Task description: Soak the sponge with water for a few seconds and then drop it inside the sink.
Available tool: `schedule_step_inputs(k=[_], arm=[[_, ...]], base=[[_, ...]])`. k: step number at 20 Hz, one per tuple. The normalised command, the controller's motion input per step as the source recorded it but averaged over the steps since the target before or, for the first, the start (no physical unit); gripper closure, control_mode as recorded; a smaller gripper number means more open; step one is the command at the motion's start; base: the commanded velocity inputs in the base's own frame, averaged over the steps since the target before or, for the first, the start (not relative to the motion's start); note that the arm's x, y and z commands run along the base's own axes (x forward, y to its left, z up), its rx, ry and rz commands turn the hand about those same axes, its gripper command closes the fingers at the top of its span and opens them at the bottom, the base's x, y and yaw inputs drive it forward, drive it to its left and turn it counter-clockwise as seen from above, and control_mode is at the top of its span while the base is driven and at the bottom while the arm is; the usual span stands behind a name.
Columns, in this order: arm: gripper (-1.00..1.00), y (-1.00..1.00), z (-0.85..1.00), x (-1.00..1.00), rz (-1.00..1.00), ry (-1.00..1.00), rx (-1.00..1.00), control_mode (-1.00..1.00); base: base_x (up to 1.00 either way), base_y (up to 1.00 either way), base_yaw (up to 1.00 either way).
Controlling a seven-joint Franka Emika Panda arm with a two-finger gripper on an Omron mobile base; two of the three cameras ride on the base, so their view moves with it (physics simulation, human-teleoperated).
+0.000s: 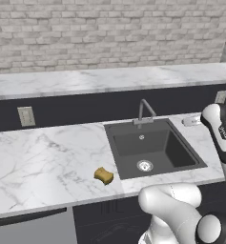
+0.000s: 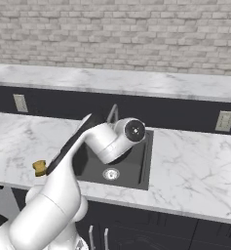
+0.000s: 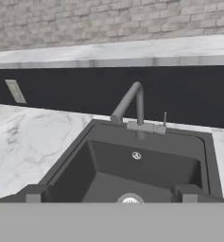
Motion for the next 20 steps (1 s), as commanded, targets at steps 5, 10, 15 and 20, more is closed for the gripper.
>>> schedule_step_inputs(k=[5,10,15,20], arm=[[-1.00,0.00,-0.12,0.12,0.00,-0.04,0.02,-1.00],[-1.00,0.00,-0.12,0.05,0.00,-0.08,0.02,-1.00],[-1.00,0.00,-0.15,0.07,0.00,-0.09,0.02,-1.00],[-1.00,0.00,-0.14,0.08,0.01,-0.06,0.02,-1.00]], base=[[0.00,0.00,0.00],[0.00,0.00,0.00],[0.00,0.00,0.00],[0.00,0.00,0.00]])
